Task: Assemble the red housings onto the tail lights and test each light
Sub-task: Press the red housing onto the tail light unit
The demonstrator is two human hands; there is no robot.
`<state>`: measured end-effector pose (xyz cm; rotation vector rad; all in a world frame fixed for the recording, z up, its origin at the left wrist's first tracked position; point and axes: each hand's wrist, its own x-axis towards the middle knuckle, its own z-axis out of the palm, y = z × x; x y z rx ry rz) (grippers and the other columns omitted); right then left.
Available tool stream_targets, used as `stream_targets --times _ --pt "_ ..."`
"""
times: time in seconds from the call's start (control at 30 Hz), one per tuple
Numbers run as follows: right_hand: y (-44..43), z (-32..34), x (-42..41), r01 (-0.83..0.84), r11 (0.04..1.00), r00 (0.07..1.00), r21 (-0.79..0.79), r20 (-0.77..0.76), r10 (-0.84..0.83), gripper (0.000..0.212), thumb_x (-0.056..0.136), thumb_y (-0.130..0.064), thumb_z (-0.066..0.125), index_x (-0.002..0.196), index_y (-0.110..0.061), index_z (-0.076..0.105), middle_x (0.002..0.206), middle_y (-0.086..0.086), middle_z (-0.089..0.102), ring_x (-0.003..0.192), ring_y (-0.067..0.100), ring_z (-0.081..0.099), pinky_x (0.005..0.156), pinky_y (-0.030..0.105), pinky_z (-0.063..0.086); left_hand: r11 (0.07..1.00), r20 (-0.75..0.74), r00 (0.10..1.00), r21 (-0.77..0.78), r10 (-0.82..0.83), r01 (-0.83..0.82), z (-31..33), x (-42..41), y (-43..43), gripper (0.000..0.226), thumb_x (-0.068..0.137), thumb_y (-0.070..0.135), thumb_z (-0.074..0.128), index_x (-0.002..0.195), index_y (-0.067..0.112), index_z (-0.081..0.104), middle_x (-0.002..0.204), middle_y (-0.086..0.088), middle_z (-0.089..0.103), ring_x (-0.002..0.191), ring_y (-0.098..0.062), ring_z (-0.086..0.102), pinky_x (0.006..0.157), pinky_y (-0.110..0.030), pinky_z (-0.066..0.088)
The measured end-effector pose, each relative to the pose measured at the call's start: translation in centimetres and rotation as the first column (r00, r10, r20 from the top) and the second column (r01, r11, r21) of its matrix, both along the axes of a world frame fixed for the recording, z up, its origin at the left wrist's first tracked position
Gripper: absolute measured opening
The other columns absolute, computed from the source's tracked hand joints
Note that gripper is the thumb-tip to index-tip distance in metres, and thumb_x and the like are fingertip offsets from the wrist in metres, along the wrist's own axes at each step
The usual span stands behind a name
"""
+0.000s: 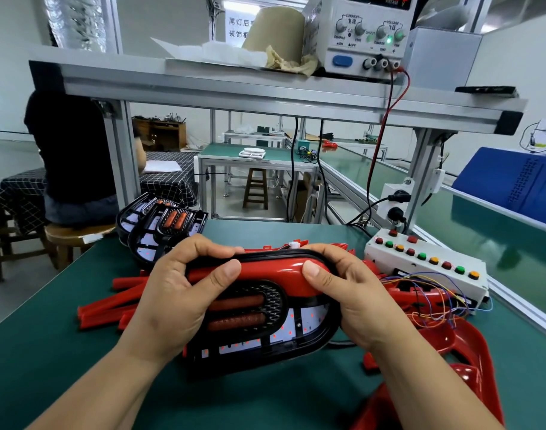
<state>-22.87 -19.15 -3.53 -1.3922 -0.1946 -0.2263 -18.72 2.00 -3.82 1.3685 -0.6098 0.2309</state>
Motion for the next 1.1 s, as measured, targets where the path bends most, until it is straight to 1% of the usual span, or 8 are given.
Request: stream_targets --times 0.2,0.33,0.43,0.6,0.7,0.83,0.97,1.1 --pt "0.2 0.3 0.0 0.072 0.994 0.997 -0.085 0.009 -0.072 0.048 0.077 -0.025 0.069 0.114 0.003 0.061 0.119 0.035 0.056 0.097 0.028 0.058 0.104 0.052 0.041 1.0 -0.074 0.997 -0.027 -0.001 -0.001 0.3 0.0 -0.2 0.01 0.066 0.031 0.073 0.075 0.028 0.072 0.101 -0.007 0.075 0.096 -0.034 0.07 0.092 -0.061 0.051" --pt "-0.5 0.6 0.0 -0.035 0.998 0.999 -0.06 -0.008 0.034 0.043 0.078 -0.032 0.074 0.109 -0.004 0.069 0.109 0.024 0.069 0.095 0.026 0.065 0.09 0.037 0.054 0.992 -0.219 0.972 -0.103 -0.091 0.069 0.2 0.3 -0.2 0.013 0.07 0.025 0.07 0.083 0.021 0.071 0.096 -0.018 0.073 0.083 -0.041 0.072 0.066 -0.052 0.06" --pt "-0.8 0.5 -0.1 -0.135 0.991 0.99 0.025 -0.045 0.136 0.034 0.074 -0.03 0.072 0.101 -0.01 0.075 0.102 0.015 0.073 0.091 0.022 0.07 0.08 0.029 0.056 0.98 -0.334 0.929 -0.168 -0.158 0.106 0.1 0.5 -0.1 0.014 0.076 0.025 0.062 0.088 0.022 0.067 0.086 -0.009 0.072 0.072 -0.035 0.073 0.051 -0.045 0.059" --pt "-0.9 0.3 0.0 -0.129 0.978 0.986 0.163 -0.086 0.144 0.021 0.074 -0.016 0.072 0.094 -0.009 0.076 0.098 0.019 0.073 0.085 0.028 0.072 0.073 0.035 0.058 0.933 -0.395 0.858 -0.272 -0.33 0.234 -0.3 1.3 0.8 0.028 0.085 0.029 0.052 0.11 0.032 0.064 0.12 -0.004 0.07 0.11 -0.039 0.066 0.08 -0.057 0.057" --pt "-1.1 0.3 0.0 -0.129 0.972 0.987 0.195 -0.073 0.146 0.023 0.073 -0.011 0.069 0.094 -0.004 0.075 0.094 0.02 0.073 0.081 0.03 0.072 0.072 0.037 0.058 0.863 -0.368 0.793 -0.345 -0.486 0.369 -0.3 1.3 1.1 0.033 0.088 0.022 0.049 0.11 0.04 0.066 0.129 -0.008 0.066 0.111 -0.041 0.064 0.08 -0.061 0.055" --pt "-0.7 0.3 0.2 -0.086 0.969 0.988 0.234 -0.103 0.113 0.027 0.062 -0.005 0.076 0.089 -0.003 0.075 0.088 0.018 0.074 0.075 0.028 0.072 0.066 0.034 0.058 0.918 -0.349 0.862 -0.283 -0.367 0.276 -0.5 1.5 0.6 0.036 0.085 0.022 0.05 0.118 0.032 0.061 0.124 -0.008 0.068 0.103 -0.036 0.07 0.069 -0.05 0.059" --pt "-0.7 0.6 0.3 -0.063 0.959 0.997 0.277 -0.029 0.074 0.019 0.072 -0.011 0.066 0.088 -0.005 0.074 0.084 0.015 0.074 0.072 0.025 0.072 0.067 0.034 0.059 0.916 -0.333 0.872 -0.306 -0.358 0.259 -0.3 1.7 -0.1 0.054 0.083 0.039 0.063 0.134 0.037 0.048 0.13 -0.005 0.065 0.109 -0.036 0.067 0.077 -0.052 0.058" --pt "-1.3 1.2 0.1 -0.036 0.953 0.999 0.301 0.049 0.022 0.037 0.079 -0.015 0.066 0.11 0.004 0.062 0.097 0.018 0.073 0.087 0.031 0.07 0.086 0.051 0.056 0.871 -0.428 0.759 -0.21 -0.49 0.443 -0.2 0.9 -0.2 0.064 0.079 0.049 0.069 0.13 0.011 0.061 0.13 -0.017 0.063 0.118 -0.033 0.062 0.088 -0.044 0.057"
